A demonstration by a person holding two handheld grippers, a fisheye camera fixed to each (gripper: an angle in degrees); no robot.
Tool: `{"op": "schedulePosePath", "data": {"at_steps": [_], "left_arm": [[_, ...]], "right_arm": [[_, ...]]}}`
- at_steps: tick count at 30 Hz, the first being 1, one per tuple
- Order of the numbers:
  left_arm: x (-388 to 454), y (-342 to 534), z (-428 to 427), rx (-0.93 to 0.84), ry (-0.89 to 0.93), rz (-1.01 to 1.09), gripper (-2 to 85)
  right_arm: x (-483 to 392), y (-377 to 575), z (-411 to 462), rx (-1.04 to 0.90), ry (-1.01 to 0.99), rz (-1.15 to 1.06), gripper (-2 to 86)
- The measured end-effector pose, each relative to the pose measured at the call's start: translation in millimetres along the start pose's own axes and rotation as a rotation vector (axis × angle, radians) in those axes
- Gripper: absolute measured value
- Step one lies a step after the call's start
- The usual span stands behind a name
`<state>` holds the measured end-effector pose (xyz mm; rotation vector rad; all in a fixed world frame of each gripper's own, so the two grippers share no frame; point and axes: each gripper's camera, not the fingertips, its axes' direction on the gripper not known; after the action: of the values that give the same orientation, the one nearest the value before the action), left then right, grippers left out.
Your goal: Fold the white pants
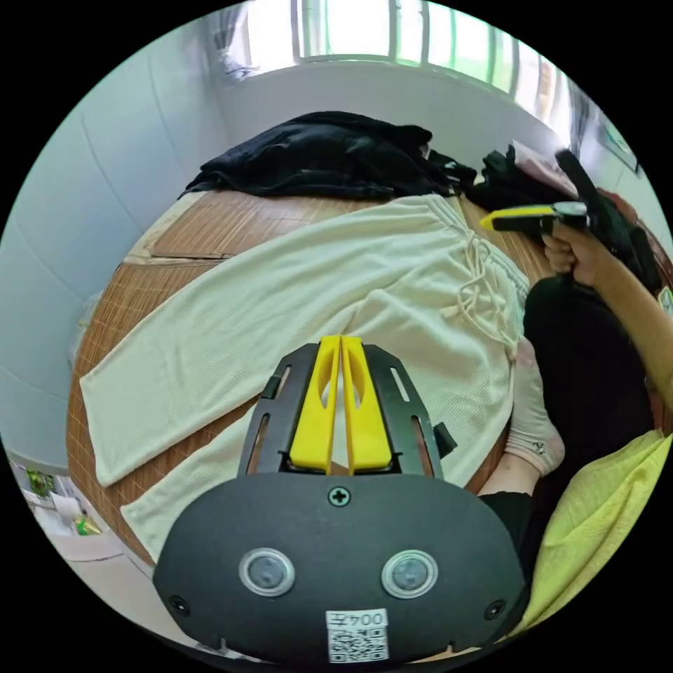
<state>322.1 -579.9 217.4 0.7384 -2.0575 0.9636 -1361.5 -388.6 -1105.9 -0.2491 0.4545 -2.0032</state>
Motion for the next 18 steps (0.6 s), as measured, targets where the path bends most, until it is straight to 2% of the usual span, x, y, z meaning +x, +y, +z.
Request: {"op": "schedulePosePath", "data": {"at_steps": [2,7,11,13,18], "left_arm": [[-1.0,2.1,14.0,-0.030,-0.019,0.042,0.2],[-68.9,42.0,30.7,0.044,0.251,-0.102,0.2],[-90.7,76.9,40.7,0.005,0.196,-0.071,0.1],[-98.5,83.1,43.9,0.018,0.213,-0.071,0.1],[-108.2,92.9,46.8,0.051,0.243,-0.052,0.2]], "right_arm": [[7.8,-21.3,26.0,0.005,0.005,0.032,4.5],[8.9,-69.8,90.4,-0.033,0.111,0.051,5.0],[13.4,-104.4,159.5,-0.182,0.173,0.087,4.9],[7.8,-114.2,169.7,-0.140,0.196,0.074,4.5],[-8.2,-162.0,196.1,-0.170,0.261,0.002,4.2]]}}
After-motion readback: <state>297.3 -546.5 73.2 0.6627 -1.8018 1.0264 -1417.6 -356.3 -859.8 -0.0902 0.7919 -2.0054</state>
